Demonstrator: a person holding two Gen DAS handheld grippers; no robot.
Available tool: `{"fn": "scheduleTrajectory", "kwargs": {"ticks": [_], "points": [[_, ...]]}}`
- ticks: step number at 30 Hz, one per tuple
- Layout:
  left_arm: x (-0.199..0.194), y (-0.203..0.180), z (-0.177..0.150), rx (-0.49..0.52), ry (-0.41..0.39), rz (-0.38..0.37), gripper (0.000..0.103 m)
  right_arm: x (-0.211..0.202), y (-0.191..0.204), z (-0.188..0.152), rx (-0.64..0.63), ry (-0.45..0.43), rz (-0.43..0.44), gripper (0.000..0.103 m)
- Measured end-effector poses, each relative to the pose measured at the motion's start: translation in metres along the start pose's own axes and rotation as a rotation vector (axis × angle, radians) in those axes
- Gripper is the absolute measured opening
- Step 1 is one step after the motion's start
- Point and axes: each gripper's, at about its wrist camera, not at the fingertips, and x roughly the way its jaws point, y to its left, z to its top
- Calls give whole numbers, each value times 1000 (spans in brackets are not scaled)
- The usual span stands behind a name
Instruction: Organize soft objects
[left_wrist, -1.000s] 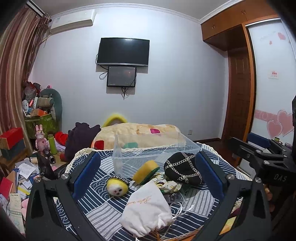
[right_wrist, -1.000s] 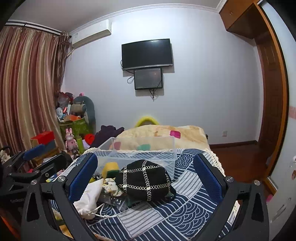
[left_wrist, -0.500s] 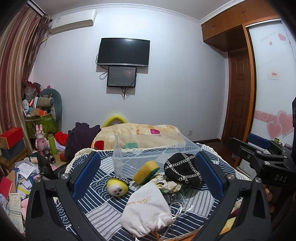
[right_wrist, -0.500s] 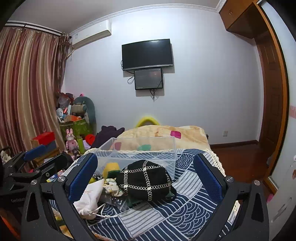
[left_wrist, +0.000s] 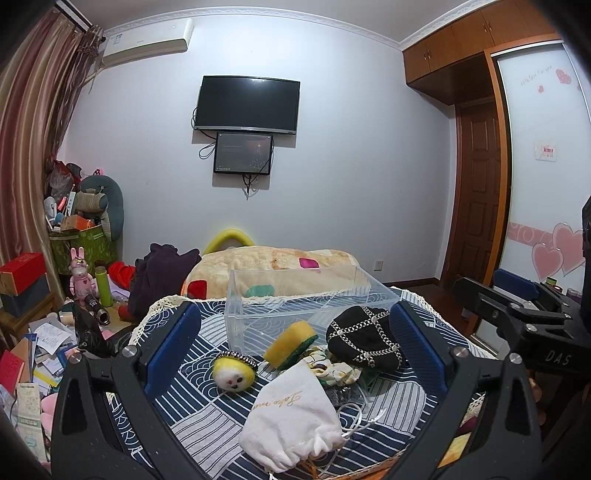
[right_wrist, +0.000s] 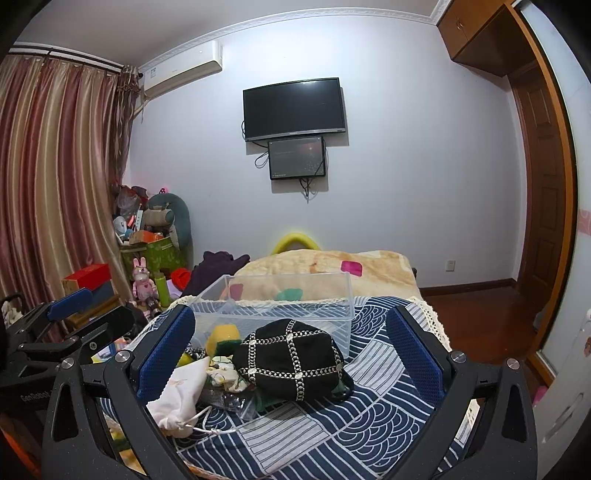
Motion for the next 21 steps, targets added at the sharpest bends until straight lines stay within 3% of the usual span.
{"fn": "scheduleTrajectory", "kwargs": {"ticks": [11, 15, 21], "points": [[3, 0, -1, 3, 13, -48, 103, 7, -1, -4, -6, 14, 7, 103], [12, 7, -4, -11, 37, -22, 82, 14, -3, -8, -5, 33, 18, 98], [36, 28, -12, -61, 123, 22, 74, 31, -12, -16, 19, 101, 24, 85]]}}
